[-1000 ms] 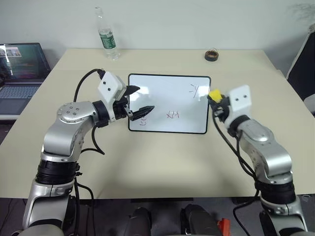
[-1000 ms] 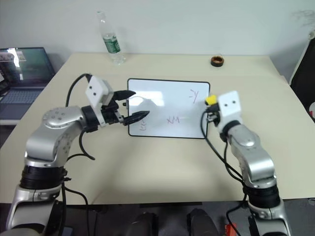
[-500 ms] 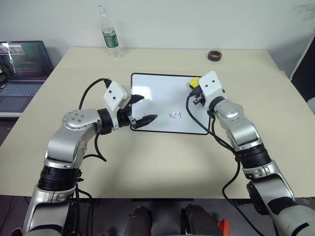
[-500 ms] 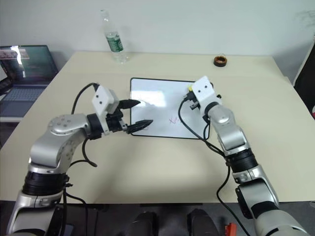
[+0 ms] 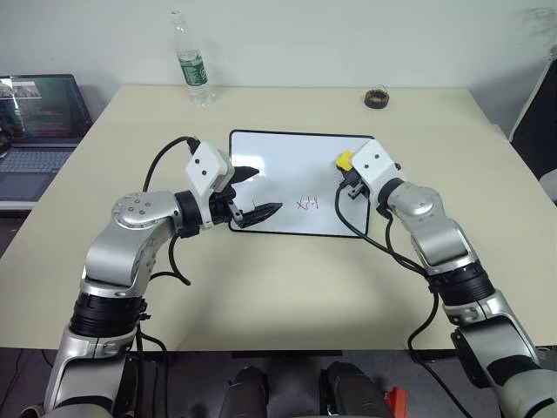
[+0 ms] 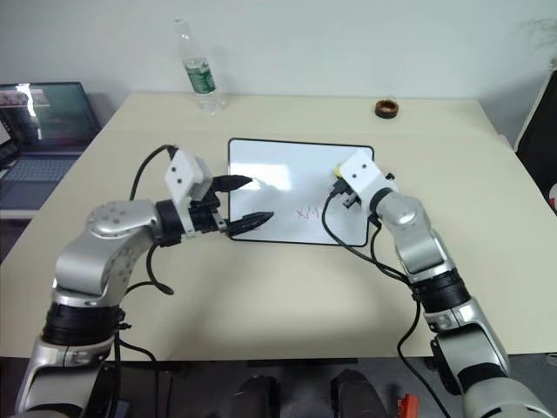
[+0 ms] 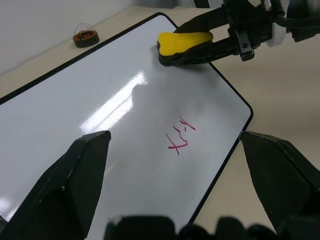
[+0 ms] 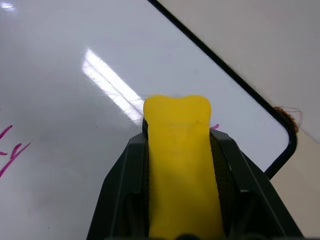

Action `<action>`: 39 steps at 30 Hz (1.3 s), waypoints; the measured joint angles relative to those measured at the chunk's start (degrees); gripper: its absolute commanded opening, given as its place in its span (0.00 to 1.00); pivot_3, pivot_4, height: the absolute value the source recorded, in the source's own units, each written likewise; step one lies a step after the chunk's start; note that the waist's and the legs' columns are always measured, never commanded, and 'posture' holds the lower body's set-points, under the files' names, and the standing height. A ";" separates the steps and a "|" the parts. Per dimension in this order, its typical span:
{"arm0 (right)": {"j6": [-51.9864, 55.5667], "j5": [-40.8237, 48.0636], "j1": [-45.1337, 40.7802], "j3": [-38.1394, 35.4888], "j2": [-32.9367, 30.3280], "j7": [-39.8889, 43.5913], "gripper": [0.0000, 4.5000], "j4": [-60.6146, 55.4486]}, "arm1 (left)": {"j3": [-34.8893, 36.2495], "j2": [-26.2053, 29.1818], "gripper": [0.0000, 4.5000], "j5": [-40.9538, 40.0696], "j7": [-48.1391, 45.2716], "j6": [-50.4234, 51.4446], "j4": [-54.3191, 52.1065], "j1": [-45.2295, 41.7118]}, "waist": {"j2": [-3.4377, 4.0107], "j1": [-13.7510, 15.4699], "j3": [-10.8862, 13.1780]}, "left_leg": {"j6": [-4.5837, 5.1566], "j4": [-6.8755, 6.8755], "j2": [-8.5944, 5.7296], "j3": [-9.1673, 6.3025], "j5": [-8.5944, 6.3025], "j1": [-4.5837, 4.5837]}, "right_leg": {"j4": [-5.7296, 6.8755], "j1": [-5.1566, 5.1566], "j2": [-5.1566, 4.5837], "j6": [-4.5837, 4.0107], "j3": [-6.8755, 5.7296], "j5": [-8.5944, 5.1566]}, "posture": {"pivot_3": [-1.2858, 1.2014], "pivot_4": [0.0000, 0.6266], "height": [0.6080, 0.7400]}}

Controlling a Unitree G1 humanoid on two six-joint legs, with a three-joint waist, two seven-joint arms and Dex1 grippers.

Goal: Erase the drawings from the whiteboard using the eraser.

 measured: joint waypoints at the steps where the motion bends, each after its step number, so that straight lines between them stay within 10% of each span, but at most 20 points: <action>1: -0.27 -0.36 -0.82 -0.41 0.06 -0.89 0.27 0.97 | 0.00 -0.04 1.00 0.00 -0.04 -0.03 0.00 -0.09 | 0.00 0.01 0.00 | 0.00 0.00 0.00 -0.01 0.00 0.00 | 0.00 0.00 0.00 0.00 0.00 0.00 | 0.52 0.24 1.00; 13: 1.55 -0.88 4.17 1.74 -4.33 11.61 0.27 -4.77 | -0.01 -0.04 1.00 0.05 -1.03 -0.09 0.06 -0.04 | -0.02 -0.16 -0.01 | 0.01 0.02 0.01 -0.02 0.00 0.20 | 0.06 0.16 0.01 0.00 -0.01 0.00 | 0.52 0.24 1.00; 24: -1.55 -4.10 0.49 -1.62 -1.18 1.34 0.27 1.08 | 0.01 0.71 1.00 0.10 -1.35 -0.14 0.08 1.88 | -0.02 -0.11 -0.01 | -0.01 0.05 0.01 -0.03 0.02 0.17 | 0.13 0.13 0.01 0.00 0.02 0.00 | 0.52 0.24 1.00; 39: -0.58 -2.55 2.82 1.85 1.86 9.20 0.27 -1.86 | 0.00 1.22 1.00 0.18 -1.76 -0.38 0.14 3.88 | -0.02 -0.22 -0.01 | 0.00 0.06 0.02 -0.04 0.02 0.14 | 0.15 0.09 0.01 0.00 0.01 0.00 | 0.52 0.24 1.00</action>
